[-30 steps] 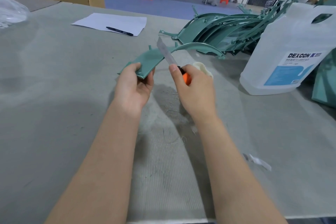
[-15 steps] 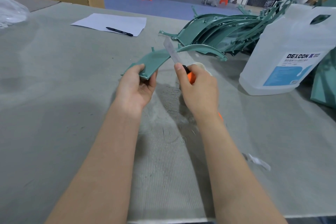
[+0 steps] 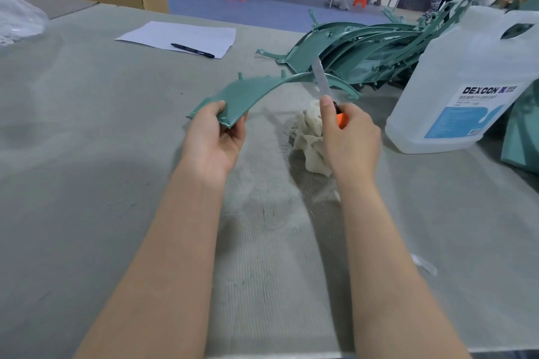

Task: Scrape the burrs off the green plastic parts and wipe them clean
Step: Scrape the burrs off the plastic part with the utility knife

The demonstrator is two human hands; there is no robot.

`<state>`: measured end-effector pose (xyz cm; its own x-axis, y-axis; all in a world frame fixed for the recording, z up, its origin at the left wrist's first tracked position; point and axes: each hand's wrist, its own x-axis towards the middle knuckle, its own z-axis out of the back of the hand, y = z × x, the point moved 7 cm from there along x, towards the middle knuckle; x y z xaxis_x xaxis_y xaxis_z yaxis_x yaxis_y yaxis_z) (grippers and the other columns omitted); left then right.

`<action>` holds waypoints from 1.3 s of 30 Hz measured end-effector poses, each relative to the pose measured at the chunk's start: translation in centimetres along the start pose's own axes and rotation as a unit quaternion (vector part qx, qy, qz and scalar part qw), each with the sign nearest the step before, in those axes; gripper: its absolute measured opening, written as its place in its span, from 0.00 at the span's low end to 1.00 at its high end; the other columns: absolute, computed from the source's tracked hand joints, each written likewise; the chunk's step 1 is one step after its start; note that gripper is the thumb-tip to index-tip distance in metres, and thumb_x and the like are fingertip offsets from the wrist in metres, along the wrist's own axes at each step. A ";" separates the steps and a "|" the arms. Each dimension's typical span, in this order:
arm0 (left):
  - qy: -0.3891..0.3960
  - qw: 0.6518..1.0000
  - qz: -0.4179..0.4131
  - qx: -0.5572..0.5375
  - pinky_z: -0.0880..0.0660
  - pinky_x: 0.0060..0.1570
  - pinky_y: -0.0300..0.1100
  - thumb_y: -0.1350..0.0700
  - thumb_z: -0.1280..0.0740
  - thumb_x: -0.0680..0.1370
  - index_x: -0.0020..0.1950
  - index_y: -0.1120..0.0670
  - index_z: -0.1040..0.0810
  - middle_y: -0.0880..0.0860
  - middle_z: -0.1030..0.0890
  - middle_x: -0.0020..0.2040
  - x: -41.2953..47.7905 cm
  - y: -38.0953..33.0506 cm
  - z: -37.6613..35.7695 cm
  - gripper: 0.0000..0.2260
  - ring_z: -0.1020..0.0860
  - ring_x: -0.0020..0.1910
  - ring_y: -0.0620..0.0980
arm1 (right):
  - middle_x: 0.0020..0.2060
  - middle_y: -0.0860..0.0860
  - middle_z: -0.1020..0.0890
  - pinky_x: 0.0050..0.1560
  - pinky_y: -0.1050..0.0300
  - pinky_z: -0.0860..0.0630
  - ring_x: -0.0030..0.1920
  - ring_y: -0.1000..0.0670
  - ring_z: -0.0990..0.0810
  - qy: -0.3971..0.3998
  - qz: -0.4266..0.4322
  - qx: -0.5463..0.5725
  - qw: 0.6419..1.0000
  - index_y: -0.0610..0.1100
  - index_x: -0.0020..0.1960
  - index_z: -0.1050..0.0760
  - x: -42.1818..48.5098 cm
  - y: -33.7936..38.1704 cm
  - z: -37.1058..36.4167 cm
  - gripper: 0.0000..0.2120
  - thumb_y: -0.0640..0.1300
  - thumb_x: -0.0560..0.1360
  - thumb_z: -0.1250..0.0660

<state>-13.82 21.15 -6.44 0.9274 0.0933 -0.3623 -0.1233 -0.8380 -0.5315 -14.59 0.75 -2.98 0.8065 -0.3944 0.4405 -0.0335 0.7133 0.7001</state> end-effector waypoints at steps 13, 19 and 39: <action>0.008 1.000 0.005 -0.002 0.28 0.22 0.30 0.62 0.41 0.81 0.43 0.58 0.27 0.58 0.21 0.42 0.3 0.1 0.0 0.07 0.21 0.33 0.49 | 0.32 0.52 0.26 0.36 0.53 0.33 0.40 0.46 0.26 0.074 0.058 0.035 0.995 0.48 0.36 0.30 -1.8 2.7 -2.2 0.22 0.63 0.79 0.44; 0.004 1.000 0.006 -0.006 0.27 0.23 0.31 0.62 0.41 0.81 0.44 0.59 0.27 0.59 0.21 0.48 0.4 0.3 0.1 0.06 0.22 0.35 0.49 | 0.30 0.53 0.29 0.35 0.55 0.34 0.35 0.51 0.28 0.079 0.076 0.035 0.993 0.49 0.33 0.32 -2.0 3.1 -2.3 0.22 0.63 0.79 0.43; 0.050 0.998 -0.001 -0.029 0.28 0.23 0.31 0.63 0.39 0.79 0.46 0.57 0.25 0.59 0.21 0.54 0.0 -1.0 -0.1 0.05 0.20 0.27 0.48 | 0.29 0.50 0.28 0.31 0.55 0.38 0.30 0.52 0.34 -0.005 -0.033 0.061 0.998 0.39 0.37 0.27 1.1 -0.6 0.6 0.27 0.61 0.80 0.44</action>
<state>-13.67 21.90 -5.81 0.9583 0.0433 -0.2824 -0.1037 -0.8683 -0.4851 -14.11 -0.47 -2.58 0.8037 -0.4441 0.3960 -0.0520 0.6106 0.7903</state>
